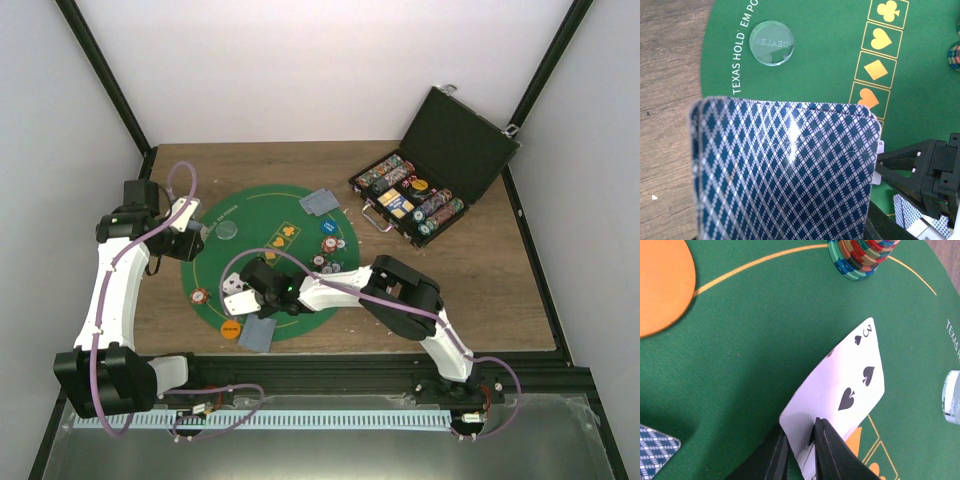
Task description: Distribute texas hold em gaming equipment
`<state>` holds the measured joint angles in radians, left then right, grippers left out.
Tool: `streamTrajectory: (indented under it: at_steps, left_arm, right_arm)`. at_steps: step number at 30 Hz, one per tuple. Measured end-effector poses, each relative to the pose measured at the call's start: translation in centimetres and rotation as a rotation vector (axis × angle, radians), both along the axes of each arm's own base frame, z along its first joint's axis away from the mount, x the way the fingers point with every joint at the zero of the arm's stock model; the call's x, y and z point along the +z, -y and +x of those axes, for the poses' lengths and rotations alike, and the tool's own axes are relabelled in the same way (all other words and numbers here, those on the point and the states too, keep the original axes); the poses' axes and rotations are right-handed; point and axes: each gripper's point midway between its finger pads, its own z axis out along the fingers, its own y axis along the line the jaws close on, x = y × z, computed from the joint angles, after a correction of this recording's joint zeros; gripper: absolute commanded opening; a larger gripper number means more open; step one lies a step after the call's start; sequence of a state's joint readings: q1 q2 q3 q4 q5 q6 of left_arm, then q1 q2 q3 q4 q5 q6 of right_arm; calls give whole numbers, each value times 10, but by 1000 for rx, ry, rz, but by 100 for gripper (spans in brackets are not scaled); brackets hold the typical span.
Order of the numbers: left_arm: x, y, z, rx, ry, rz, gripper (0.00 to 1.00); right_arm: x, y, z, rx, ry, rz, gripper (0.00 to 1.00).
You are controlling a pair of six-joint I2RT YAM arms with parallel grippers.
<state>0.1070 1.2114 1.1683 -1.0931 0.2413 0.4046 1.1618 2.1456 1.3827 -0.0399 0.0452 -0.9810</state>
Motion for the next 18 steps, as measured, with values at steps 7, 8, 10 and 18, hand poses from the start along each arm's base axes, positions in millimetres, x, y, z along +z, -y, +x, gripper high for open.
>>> streamTrajectory:
  at_steps: [7, 8, 10, 18]
  left_arm:
    - [0, 2, 0, -11, 1, -11, 38]
    - [1, 3, 0, -15, 2, -14, 38]
    - [1, 6, -1, -26, 0, -26, 38]
    - [5, 24, -8, -103, -6, -63, 38]
  right_arm:
    - [9, 7, -2, -2, 7, -2, 41]
    - [12, 11, -3, -7, 3, -2, 45]
    - [23, 16, -6, -16, -6, 12, 52]
    - [133, 32, -7, -111, -94, 281, 100]
